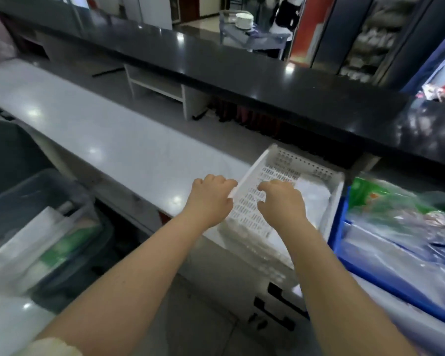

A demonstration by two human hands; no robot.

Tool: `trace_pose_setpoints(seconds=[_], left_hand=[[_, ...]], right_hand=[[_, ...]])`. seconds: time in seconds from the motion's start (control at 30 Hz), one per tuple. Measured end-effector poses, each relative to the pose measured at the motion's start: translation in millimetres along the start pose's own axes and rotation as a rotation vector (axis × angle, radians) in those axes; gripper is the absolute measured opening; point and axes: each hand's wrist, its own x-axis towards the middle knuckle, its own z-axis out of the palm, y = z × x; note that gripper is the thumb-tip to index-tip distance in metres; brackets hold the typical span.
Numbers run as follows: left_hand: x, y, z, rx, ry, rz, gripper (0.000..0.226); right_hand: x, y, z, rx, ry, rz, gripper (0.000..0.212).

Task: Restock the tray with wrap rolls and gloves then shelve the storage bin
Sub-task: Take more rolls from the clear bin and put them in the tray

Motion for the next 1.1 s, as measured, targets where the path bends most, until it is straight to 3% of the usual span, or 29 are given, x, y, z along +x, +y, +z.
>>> trace_pose_setpoints(seconds=[0.2, 0.33, 0.57, 0.77, 1.1], left_hand=[[-85, -153, -24, -0.003, -0.02, -0.175, 0.041], [-139, -244, -44, 0.0, -0.011, -0.331, 0.039], [-201, -377, -40, -0.05, -0.011, -0.634, 0.037], [-225, -490, -7, -0.047, -0.122, -0.88, 0.045], [-230, -633, 83, -0.189, -0.286, -1.184, 0.057]], right_hand=[[13, -173, 38, 0.01, -0.027, -0.209, 0.031], [21, -288, 57, -0.059, -0.041, -0.465, 0.022], [47, -439, 111, 0.011, -0.12, -0.801, 0.024], [112, -543, 176, -0.003, -0.208, -0.925, 0.031], [223, -658, 321, 0.015, -0.541, -1.009, 0.032]])
